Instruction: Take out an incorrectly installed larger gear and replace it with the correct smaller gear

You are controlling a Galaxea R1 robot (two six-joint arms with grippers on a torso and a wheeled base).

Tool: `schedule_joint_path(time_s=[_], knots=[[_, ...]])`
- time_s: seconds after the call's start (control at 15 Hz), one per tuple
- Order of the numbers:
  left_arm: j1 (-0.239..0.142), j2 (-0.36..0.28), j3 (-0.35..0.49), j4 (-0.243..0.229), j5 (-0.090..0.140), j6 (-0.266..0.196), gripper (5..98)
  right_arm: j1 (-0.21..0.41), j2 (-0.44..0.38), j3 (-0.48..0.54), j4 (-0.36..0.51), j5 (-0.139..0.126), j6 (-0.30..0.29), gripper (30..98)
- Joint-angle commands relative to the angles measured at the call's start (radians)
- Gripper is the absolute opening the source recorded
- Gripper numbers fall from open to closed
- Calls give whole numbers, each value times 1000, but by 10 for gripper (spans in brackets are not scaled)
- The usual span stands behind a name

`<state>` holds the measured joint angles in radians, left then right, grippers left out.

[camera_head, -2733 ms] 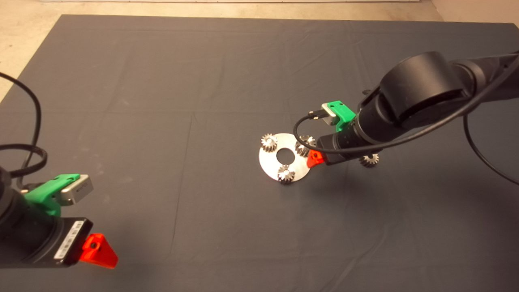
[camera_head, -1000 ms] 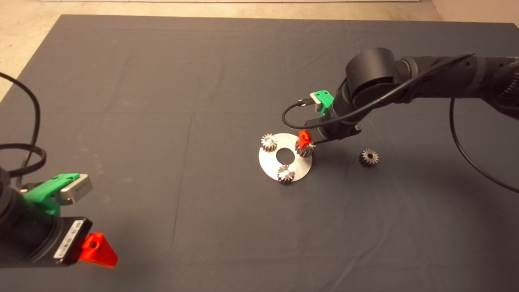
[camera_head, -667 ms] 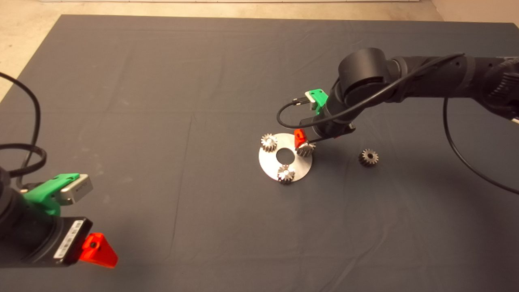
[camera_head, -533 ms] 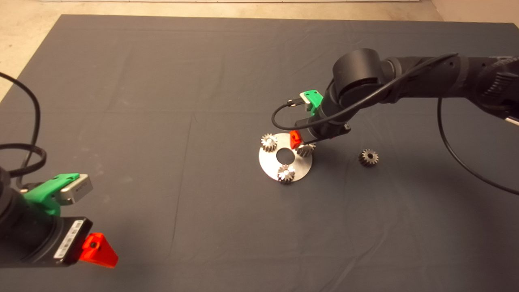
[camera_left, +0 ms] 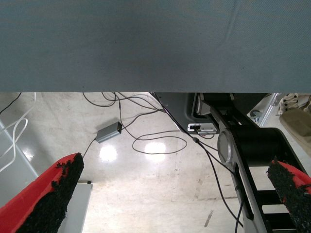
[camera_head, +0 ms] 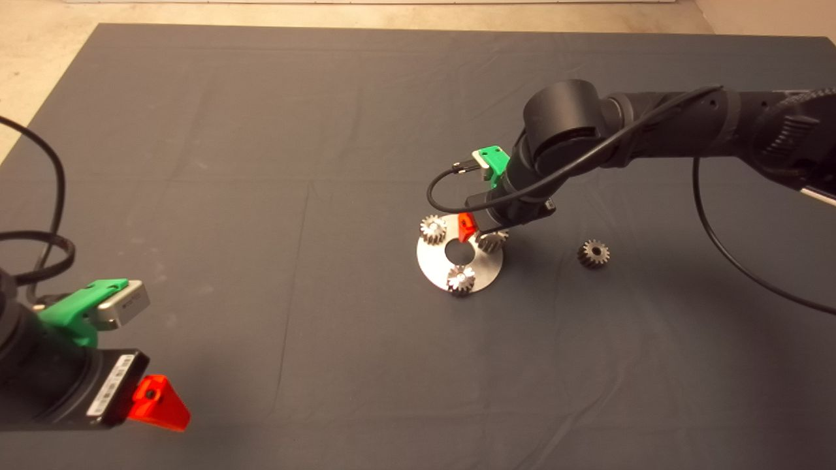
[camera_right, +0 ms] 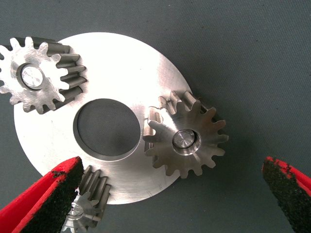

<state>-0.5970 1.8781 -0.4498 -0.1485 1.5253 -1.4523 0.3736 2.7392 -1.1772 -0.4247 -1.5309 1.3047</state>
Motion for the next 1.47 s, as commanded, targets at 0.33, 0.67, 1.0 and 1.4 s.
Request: schedule_joint_path(time_s=[0.33,0.67,1.0,1.4], knots=[[-14,-4,5,6,133,3,982,-39,3,-9,-62,-100,-7,977],[-14,-6,4,6,133,3,982,-35,0,-29,-63,-103,-10,977],[-14,-4,2,6,133,3,982,-27,-2,-37,-63,-106,-19,977],[-14,-6,5,6,133,3,982,-8,-22,-34,-62,-109,-16,977]])
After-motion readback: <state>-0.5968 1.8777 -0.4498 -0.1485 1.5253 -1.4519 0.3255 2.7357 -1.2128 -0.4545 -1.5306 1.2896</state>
